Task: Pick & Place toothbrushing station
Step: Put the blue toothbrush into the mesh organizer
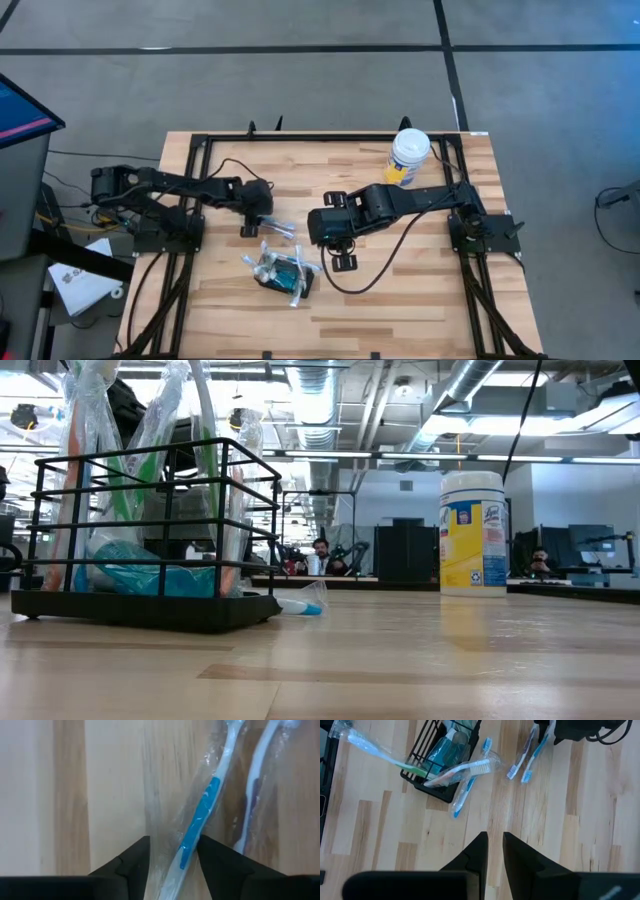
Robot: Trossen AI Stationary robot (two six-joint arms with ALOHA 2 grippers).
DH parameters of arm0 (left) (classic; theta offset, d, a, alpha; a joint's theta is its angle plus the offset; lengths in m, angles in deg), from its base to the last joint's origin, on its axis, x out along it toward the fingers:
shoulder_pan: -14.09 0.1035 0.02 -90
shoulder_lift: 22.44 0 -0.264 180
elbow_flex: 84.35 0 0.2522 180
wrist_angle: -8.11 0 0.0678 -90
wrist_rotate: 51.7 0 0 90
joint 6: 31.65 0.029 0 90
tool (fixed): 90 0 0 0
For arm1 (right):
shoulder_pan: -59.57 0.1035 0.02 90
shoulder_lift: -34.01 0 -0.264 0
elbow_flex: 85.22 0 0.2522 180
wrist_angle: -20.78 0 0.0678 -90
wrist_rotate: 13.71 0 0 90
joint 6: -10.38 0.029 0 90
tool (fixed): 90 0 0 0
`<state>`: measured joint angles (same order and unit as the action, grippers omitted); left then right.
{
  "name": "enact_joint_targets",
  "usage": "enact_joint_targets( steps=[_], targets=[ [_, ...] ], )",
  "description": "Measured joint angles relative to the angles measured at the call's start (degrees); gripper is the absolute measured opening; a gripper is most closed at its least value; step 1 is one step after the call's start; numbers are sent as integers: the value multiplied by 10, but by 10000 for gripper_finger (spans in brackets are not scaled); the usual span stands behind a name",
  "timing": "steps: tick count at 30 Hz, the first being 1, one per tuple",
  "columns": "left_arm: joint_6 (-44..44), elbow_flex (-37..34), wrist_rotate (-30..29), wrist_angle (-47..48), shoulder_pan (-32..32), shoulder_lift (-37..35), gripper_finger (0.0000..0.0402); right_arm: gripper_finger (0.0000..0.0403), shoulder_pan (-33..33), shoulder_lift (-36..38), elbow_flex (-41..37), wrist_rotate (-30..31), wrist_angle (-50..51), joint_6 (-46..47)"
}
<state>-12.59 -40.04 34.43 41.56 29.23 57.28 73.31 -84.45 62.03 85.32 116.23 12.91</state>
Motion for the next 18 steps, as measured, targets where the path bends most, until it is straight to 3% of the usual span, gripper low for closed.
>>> enact_joint_targets(
  steps=[4, 10, 18],
  targets=[
    [1, -1, -19, -9, 0, 5, 129, 49, 0, 0, 0, 0, -1, 0],
    [2, -1, -22, -13, 0, 6, 18, 49, 0, 0, 0, 0, -3, -1],
    [1, -3, -11, -12, 0, -6, 8, 49, 0, 0, 0, 0, -3, -1]
  ],
)
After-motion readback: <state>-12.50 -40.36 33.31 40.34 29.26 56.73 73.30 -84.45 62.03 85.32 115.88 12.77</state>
